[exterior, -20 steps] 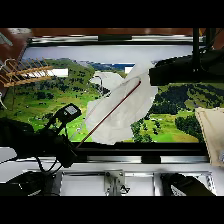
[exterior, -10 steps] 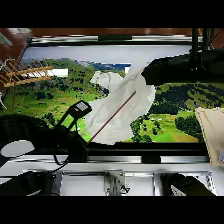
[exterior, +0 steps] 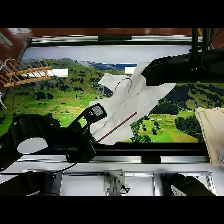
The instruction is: Fold the shirts.
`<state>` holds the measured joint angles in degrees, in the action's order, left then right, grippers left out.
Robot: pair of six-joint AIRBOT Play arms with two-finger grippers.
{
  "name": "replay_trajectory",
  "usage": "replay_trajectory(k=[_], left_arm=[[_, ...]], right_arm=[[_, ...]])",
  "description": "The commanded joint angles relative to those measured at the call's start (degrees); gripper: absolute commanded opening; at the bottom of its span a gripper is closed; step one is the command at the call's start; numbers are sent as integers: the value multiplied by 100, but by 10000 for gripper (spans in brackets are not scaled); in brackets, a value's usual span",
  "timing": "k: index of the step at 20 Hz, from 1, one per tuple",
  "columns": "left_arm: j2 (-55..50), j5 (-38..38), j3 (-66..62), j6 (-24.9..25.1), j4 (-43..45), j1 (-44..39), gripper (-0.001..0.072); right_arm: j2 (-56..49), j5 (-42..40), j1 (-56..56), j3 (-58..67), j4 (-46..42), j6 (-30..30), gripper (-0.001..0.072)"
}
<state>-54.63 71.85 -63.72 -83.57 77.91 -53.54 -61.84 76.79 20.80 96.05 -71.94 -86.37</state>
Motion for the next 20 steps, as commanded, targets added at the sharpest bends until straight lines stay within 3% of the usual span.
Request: replay_trajectory(k=[1, 5, 8, 14, 20], left_arm=[[-28, 35, 0, 256, 107, 28, 53], [-409, -118, -2, 293, -11, 420, 54], [-695, -385, -4, 560, -334, 457, 53], [-516, -667, -4, 555, -378, 461, 53], [-275, -667, -4, 538, -380, 570, 53]], right_arm=[[0, -7, 2, 2, 109, 7, 59], [17, 122, 258, 2, 688, 201, 59], [22, 348, 925, 2, -114, 205, 59], [24, 1082, 1211, 2, -1493, 2, 59], [22, 1091, 1211, 2, -1845, -4, 59]])
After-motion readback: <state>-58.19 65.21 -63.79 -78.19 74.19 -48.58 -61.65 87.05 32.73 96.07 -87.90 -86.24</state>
